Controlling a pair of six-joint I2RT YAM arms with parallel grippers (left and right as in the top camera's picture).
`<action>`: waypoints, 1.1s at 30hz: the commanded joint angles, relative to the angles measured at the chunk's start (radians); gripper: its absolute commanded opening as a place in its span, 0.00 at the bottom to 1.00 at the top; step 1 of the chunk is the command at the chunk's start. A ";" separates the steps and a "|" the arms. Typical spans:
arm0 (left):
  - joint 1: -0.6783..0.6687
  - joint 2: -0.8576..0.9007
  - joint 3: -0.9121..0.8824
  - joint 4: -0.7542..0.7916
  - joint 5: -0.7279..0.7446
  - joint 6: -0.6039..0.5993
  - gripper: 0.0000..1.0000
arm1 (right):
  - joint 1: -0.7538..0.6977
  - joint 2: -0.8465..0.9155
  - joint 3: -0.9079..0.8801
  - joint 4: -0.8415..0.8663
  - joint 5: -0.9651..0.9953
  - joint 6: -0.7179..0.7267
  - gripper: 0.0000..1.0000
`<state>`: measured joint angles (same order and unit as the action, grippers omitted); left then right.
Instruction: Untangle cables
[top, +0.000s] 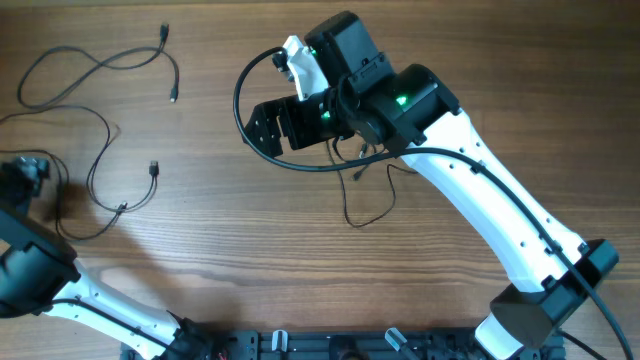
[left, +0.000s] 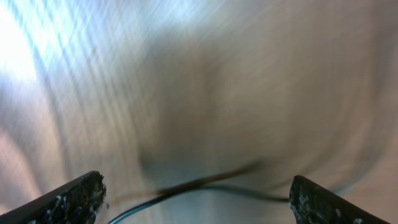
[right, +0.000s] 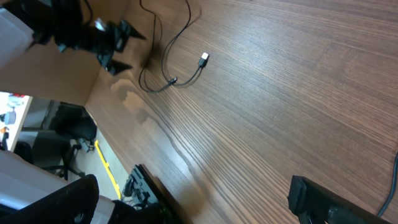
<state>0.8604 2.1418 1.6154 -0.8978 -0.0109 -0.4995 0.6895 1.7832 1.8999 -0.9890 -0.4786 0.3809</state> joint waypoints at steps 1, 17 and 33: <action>0.006 -0.015 -0.082 -0.036 -0.081 -0.002 0.98 | 0.004 0.014 -0.004 -0.008 -0.016 0.004 0.99; -0.002 -0.015 -0.110 -0.254 -0.076 -0.033 0.43 | 0.004 0.014 -0.004 -0.019 -0.016 -0.015 1.00; -0.089 -0.015 -0.110 -0.286 0.322 -0.072 0.04 | 0.004 0.014 -0.004 -0.025 -0.017 -0.039 0.99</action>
<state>0.8204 2.1380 1.5127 -1.1679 0.2295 -0.5354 0.6895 1.7832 1.8999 -1.0107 -0.4786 0.3607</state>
